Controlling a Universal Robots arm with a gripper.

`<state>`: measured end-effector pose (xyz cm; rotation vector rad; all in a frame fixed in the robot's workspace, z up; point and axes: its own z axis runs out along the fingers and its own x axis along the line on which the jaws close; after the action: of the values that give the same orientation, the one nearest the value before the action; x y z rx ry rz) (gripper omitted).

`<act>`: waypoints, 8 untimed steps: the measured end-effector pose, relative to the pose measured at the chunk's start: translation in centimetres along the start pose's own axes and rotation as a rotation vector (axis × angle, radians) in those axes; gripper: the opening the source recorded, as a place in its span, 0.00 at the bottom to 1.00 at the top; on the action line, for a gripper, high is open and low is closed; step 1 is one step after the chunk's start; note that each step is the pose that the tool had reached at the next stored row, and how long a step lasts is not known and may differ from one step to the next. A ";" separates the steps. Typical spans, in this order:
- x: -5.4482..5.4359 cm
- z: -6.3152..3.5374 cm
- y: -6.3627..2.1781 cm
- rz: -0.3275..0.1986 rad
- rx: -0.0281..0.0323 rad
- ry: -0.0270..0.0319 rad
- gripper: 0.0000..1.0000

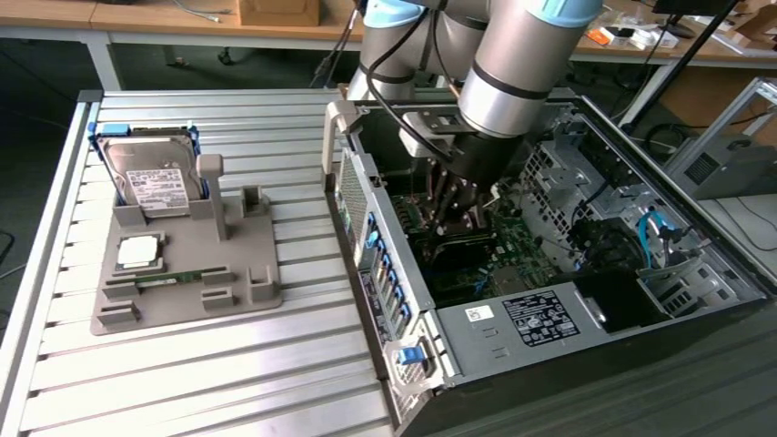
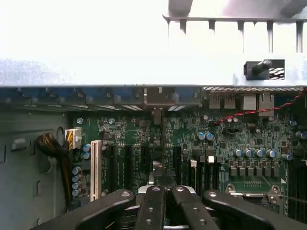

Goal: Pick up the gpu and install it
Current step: 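Press down on the gpu until it lock into place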

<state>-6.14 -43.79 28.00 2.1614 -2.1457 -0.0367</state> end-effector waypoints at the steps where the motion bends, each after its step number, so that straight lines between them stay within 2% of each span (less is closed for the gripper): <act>1: 0.0 0.02 0.01 0.000 0.0000 0.0002 0.11; 8: 0.1 0.09 0.10 0.000 0.0001 0.0000 0.11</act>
<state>-6.24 -43.86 27.92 2.1615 -2.1456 -0.0366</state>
